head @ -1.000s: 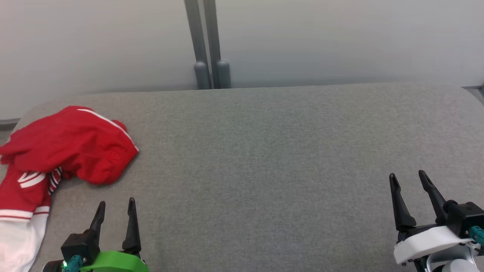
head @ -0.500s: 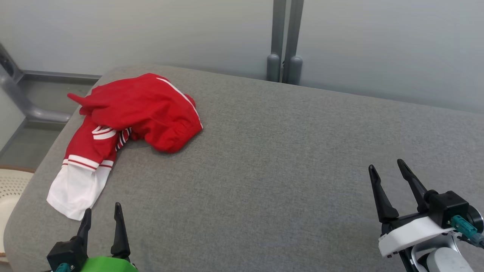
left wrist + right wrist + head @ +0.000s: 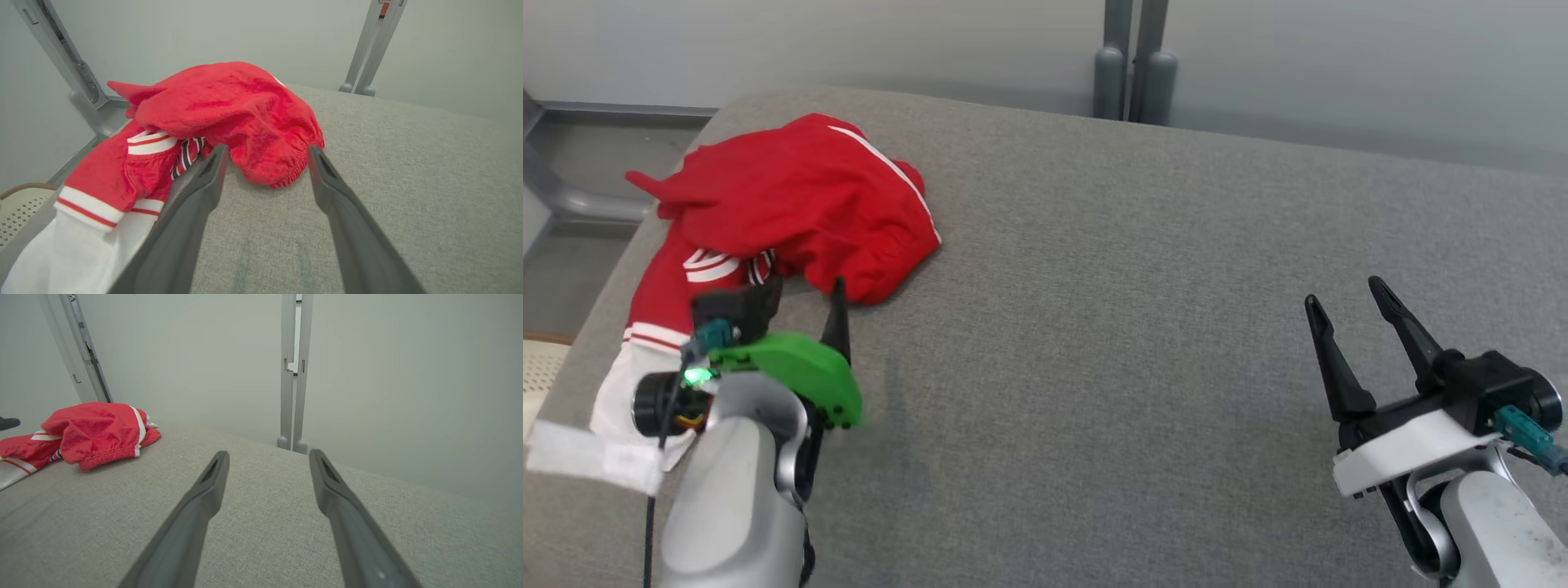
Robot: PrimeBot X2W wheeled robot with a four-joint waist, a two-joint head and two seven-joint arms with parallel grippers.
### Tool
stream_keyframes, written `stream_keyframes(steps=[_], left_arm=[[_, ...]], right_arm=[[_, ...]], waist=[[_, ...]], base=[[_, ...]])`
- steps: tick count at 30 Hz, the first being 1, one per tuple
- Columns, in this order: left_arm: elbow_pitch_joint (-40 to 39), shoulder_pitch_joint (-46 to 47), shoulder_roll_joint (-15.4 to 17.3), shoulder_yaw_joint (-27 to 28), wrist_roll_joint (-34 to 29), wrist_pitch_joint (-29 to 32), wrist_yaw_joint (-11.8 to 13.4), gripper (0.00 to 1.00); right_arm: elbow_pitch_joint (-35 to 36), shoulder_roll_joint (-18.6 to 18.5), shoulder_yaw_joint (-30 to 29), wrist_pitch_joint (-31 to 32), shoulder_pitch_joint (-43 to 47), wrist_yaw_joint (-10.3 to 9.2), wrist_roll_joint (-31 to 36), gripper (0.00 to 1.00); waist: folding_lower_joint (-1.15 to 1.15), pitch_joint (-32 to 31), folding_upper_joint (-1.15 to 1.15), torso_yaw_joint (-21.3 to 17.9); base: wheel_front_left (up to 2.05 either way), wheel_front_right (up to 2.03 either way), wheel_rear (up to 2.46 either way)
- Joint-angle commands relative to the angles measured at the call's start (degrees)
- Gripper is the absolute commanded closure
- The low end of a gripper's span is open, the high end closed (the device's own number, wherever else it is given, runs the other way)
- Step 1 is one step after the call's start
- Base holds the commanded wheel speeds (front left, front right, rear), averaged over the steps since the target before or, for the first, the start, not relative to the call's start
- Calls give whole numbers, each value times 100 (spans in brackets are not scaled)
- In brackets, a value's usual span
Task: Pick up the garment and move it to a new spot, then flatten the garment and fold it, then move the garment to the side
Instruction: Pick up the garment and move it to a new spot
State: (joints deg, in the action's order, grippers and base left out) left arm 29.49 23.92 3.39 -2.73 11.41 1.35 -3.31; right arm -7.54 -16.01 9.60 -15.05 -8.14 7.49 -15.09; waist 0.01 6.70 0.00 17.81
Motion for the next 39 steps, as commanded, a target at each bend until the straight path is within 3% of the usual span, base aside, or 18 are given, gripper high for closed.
stream_keyframes(steps=[1, 7, 12, 14, 19, 25, 31, 35, 37, 39], left_arm=[[188, 326, 74, 59, 68, 237, 78, 0], [1112, 1222, 434, 340, 148, 1046, 474, 0], [1690, 1573, 670, 560, 289, 1029, 527, 0], [1911, 1617, 756, 536, 254, 1073, 552, 100], [2037, 1748, 875, 454, 286, 971, 285, 100], [1273, 1738, 709, 223, 410, 904, -146, 100], [-555, 1423, 301, -244, 1108, 1693, -386, 100], [-2027, 1129, 54, -643, 2048, 2459, -417, 100], [-2642, 946, -9, -878, 2565, 2766, -373, 100], [-3192, 765, -35, -1153, 3150, 2905, -159, 100]], right_arm=[[0, -15, 39, -20, -133, 0, -55, 0], [-76, 98, 148, -20, -390, 0, -124, 0], [-132, 170, 184, -20, -505, 0, -158, 0], [-148, 184, 179, -20, -507, 0, -172, 0], [-202, 204, 162, -20, -428, 1, -182, 0], [-247, 291, 192, -20, -272, 0, -205, 0], [-242, 421, 146, -20, -118, 0, -239, 0], [-262, 523, 104, -20, -18, 0, -259, 0], [-280, 531, 55, -20, 29, 0, -267, 0], [-277, 562, 11, -20, 56, 0, -280, 0]], waist=[[-1, 736, 0, -761], [-1, 1009, 0, -1215], [-1, 1076, 0, -1485], [-1, 1052, 0, -1522], [-1, 903, 0, -1545], [-1, 570, 0, -1592], [-1, 284, 0, -1873], [-1, 151, 0, -2213], [-1, 114, 0, -2387], [-1, 97, 0, -2585]], base=[[0, 0, 0], [0, 0, 0], [0, 0, 0], [0, 0, 0], [0, 0, 0], [0, 0, 0], [0, 0, 0], [0, 0, 0], [0, 0, 0], [0, 0, 0]])
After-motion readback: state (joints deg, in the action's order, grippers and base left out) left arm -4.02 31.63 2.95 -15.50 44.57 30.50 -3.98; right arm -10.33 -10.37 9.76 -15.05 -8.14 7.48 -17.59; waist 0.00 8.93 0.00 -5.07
